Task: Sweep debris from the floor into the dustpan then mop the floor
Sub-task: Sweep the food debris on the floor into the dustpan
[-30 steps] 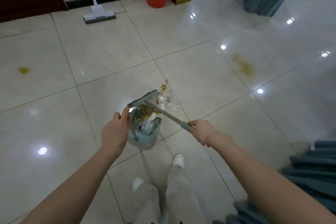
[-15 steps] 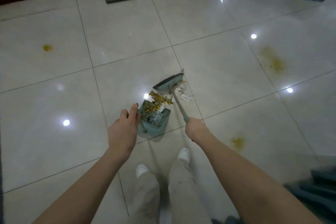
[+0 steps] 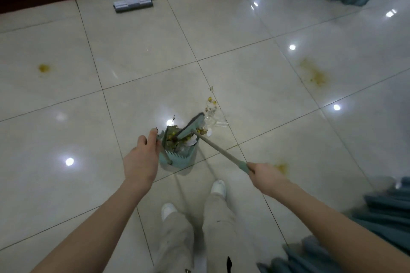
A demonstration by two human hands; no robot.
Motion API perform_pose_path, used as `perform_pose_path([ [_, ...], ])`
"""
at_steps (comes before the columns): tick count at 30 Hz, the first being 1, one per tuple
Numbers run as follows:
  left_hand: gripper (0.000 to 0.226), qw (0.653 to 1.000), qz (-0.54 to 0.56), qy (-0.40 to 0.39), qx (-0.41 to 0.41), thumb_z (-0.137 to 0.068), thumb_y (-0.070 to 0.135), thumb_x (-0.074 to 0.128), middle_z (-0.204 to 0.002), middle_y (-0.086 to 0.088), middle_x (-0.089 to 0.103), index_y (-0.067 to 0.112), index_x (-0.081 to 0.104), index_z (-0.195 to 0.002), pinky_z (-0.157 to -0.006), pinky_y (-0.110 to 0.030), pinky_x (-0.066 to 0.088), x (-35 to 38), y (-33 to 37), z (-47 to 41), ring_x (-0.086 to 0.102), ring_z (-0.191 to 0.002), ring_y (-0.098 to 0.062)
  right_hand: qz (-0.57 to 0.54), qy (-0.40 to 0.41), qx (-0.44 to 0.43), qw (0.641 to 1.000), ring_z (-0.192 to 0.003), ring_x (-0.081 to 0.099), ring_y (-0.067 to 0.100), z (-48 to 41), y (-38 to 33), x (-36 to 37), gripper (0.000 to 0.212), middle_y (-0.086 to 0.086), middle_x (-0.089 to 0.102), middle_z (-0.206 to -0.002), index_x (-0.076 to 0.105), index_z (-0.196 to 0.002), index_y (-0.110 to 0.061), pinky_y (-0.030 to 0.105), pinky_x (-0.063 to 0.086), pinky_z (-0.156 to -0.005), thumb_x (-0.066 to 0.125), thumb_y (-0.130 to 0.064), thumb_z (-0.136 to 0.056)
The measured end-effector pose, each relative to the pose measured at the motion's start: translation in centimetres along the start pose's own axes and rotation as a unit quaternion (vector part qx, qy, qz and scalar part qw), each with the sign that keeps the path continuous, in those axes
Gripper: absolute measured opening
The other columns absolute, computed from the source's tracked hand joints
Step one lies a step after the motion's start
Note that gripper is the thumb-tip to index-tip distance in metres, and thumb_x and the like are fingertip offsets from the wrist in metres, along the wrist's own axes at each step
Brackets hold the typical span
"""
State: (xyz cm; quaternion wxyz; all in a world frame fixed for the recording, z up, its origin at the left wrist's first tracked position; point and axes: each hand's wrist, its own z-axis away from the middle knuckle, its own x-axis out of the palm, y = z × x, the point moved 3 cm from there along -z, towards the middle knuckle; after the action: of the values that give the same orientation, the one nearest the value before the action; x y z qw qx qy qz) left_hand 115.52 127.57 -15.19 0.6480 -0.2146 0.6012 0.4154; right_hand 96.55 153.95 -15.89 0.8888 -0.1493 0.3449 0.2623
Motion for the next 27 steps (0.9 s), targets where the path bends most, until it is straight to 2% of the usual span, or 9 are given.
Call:
perform_pose_path([
  [4,0.034,1.000,0.013,0.008,-0.010,-0.101,0.037,0.033,-0.094,-0.009,0.053,0.022,0.039,-0.131,-0.046,-0.035,0.046,-0.2,-1.0,1.5,0.054,-0.053,-0.033,-0.009,0.035,-0.005,0.999,-0.088,0.062,0.033,-1.0,-0.7,-2.6,0.023,0.012,0.066,-0.100,0.059,-0.107,-0.023,0.034,0.049,-0.071,0.039,-0.032,-0.100],
  [9,0.032,1.000,0.011,0.023,-0.013,-0.100,0.035,0.041,-0.090,-0.011,0.055,0.018,0.042,-0.127,-0.042,-0.038,0.049,-0.4,-2.7,2.6,0.053,-0.048,-0.032,-0.016,0.055,0.010,0.998,-0.099,0.061,0.033,-5.3,-4.5,-3.4,0.029,0.014,0.064,-0.110,0.059,-0.115,-0.015,0.034,0.044,-0.072,0.037,-0.026,-0.100],
  [14,0.032,0.999,0.016,0.031,-0.016,-0.099,0.033,0.044,-0.088,-0.009,0.056,0.018,0.045,-0.127,-0.041,-0.032,0.045,0.5,-3.1,3.1,0.051,-0.047,-0.029,-0.034,0.044,0.036,0.998,-0.103,0.062,0.031,-8.7,-8.6,-1.1,0.029,0.012,0.064,-0.114,0.059,-0.119,-0.012,0.030,0.042,-0.071,0.039,-0.017,-0.099],
  [17,0.032,0.999,0.026,0.037,-0.011,-0.098,0.034,0.044,-0.086,-0.008,0.054,0.018,0.046,-0.126,-0.041,-0.030,0.042,0.9,-2.2,3.0,0.051,-0.048,-0.029,-0.017,0.018,0.034,0.999,-0.097,0.063,0.028,-8.3,-9.1,1.2,0.030,0.009,0.063,-0.109,0.058,-0.119,-0.013,0.031,0.043,-0.069,0.039,-0.013,-0.097],
  [19,0.031,0.999,0.031,0.036,-0.010,-0.099,0.034,0.042,-0.087,-0.008,0.053,0.020,0.044,-0.126,-0.041,-0.031,0.042,0.8,-1.7,2.7,0.051,-0.050,-0.029,0.034,0.011,0.015,0.999,-0.091,0.062,0.026,-7.0,-8.0,2.5,0.030,0.008,0.062,-0.106,0.055,-0.122,-0.012,0.031,0.042,-0.066,0.038,-0.013,-0.098],
  [23,0.034,0.999,0.033,0.027,-0.008,-0.100,0.036,0.038,-0.089,-0.009,0.054,0.019,0.044,-0.128,-0.043,-0.035,0.047,0.3,-1.8,2.1,0.052,-0.050,-0.030,0.127,-0.018,-0.019,0.992,-0.071,0.053,0.020,-3.7,-3.8,4.2,0.034,0.002,0.051,-0.086,0.041,-0.134,-0.018,0.030,0.042,-0.056,0.036,-0.017,-0.100],
  [27,0.035,0.999,0.037,0.019,-0.012,-0.100,0.037,0.037,-0.090,-0.011,0.053,0.018,0.044,-0.128,-0.045,-0.033,0.043,0.1,-1.8,2.0,0.048,-0.049,-0.030,0.162,-0.038,-0.040,0.985,-0.070,0.057,0.021,-0.9,-1.1,3.4,0.036,0.001,0.050,-0.082,0.036,-0.137,-0.023,0.035,0.052,-0.062,0.037,-0.025,-0.101],
])
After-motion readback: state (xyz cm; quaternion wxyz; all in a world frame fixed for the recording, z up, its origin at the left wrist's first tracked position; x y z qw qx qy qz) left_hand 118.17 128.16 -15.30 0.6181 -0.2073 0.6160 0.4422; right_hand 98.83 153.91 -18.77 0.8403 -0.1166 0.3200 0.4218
